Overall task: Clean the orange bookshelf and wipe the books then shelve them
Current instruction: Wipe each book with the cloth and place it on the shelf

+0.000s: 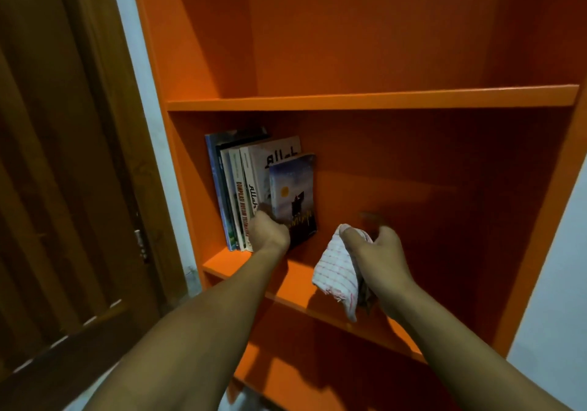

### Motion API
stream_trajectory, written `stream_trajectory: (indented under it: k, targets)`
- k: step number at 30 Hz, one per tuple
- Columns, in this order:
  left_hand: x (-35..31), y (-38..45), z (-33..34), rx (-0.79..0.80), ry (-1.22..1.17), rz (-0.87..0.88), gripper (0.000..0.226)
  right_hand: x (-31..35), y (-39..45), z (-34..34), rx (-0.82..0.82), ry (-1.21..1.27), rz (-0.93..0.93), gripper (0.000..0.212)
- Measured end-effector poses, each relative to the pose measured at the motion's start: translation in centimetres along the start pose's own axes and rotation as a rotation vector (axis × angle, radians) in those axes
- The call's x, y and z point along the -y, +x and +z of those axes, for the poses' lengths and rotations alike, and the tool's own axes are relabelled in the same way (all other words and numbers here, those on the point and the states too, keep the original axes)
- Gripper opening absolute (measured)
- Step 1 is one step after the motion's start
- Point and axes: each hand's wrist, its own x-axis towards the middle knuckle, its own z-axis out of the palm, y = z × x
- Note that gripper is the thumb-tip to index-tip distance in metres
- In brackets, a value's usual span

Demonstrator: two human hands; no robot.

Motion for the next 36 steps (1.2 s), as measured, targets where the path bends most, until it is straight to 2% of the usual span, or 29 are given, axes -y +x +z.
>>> stream_trajectory:
  k: [5,11,13,17,21,24,28,32,36]
  targets:
    - [0.4,0.3,0.7,-0.117,0.023,-0.098,0.024,-0.6,-0.5,0.6,0.024,0.063,-0.041,0.025]
    - [1.0,0.4,-1.2,-0.07,0.156,-0.164,0.05,-0.7,-2.1,0.0,0.072,0.058,-0.009,0.021]
    - [2.0,0.3,-2.1,-0.03,0.181,-0.109,0.045,-0.6,-2.9,-0.2,0.084,0.061,0.007,0.024]
    - [4.7,-1.9,-4.5,-0.009,0.192,0.086,0.021,-1.0,-5.1,-0.2,0.137,0.04,0.048,0.024]
    - [8.4,-5.5,-7.6,0.043,0.205,0.225,0.016,-1.6,-7.9,0.4,0.199,0.053,0.12,0.023]
    - [11.2,-9.2,-9.9,0.048,0.211,0.264,0.015,-2.3,-10.5,0.9,0.223,0.042,0.144,0.019]
    - [16.6,-14.8,-11.3,0.125,0.212,0.161,0.017,-4.1,-13.9,1.6,0.277,0.015,0.188,0.015]
    - [23.7,-21.3,-10.7,0.296,0.248,-0.064,0.026,-6.1,-16.2,1.6,0.327,-0.081,0.192,0.018]
    - [30.8,-27.3,-9.3,0.462,0.32,-0.318,0.043,-8.0,-17.5,1.3,0.393,-0.139,0.213,0.023]
